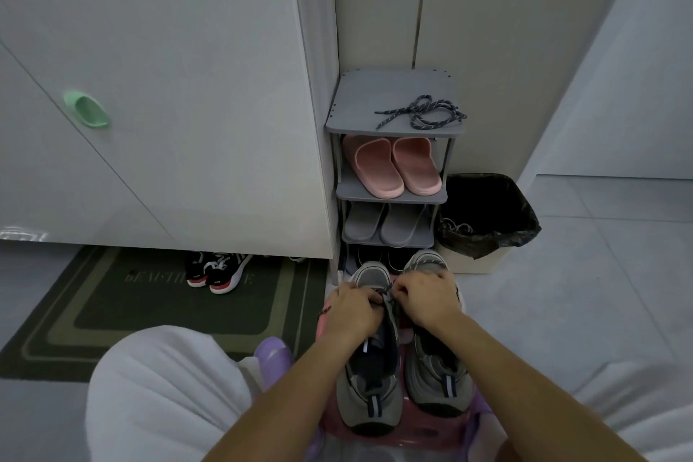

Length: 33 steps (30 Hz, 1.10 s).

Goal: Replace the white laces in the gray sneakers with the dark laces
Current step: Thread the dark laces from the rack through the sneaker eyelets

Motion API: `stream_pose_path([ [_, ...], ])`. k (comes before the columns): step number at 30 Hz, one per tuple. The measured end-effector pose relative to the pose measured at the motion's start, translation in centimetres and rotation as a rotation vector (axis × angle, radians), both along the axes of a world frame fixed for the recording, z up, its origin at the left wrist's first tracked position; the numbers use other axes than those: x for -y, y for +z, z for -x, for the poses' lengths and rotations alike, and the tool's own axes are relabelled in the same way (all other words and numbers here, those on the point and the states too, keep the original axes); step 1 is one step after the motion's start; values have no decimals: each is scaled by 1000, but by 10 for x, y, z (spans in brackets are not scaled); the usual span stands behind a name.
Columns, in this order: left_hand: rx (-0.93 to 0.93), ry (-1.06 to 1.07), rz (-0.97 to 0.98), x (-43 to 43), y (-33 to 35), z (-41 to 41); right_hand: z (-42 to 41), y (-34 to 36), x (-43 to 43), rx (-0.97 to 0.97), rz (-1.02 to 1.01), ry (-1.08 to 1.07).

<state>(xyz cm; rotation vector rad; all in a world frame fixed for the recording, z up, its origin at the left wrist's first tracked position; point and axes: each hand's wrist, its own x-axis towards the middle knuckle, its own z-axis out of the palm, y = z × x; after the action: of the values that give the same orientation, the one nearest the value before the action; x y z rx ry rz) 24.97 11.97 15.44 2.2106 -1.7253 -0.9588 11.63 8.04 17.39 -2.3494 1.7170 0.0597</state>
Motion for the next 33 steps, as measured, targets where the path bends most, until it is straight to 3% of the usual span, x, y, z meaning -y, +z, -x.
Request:
stream_pose_path([
  [10, -8, 90, 79, 3, -5, 3, -8, 3, 3, 34, -121, -8],
  [16, 4, 103, 27, 14, -5, 5, -5, 4, -12, 45, 106, -50],
  [21, 69, 71, -38, 23, -9, 5, -9, 7, -38, 313, -241, -189],
  [28, 70, 64, -130, 33, -6, 1, -17, 10, -37, 508, -409, -259],
  [33, 102, 40, -128, 30, -3, 4, -25, 7, -40, 309, -295, -321],
])
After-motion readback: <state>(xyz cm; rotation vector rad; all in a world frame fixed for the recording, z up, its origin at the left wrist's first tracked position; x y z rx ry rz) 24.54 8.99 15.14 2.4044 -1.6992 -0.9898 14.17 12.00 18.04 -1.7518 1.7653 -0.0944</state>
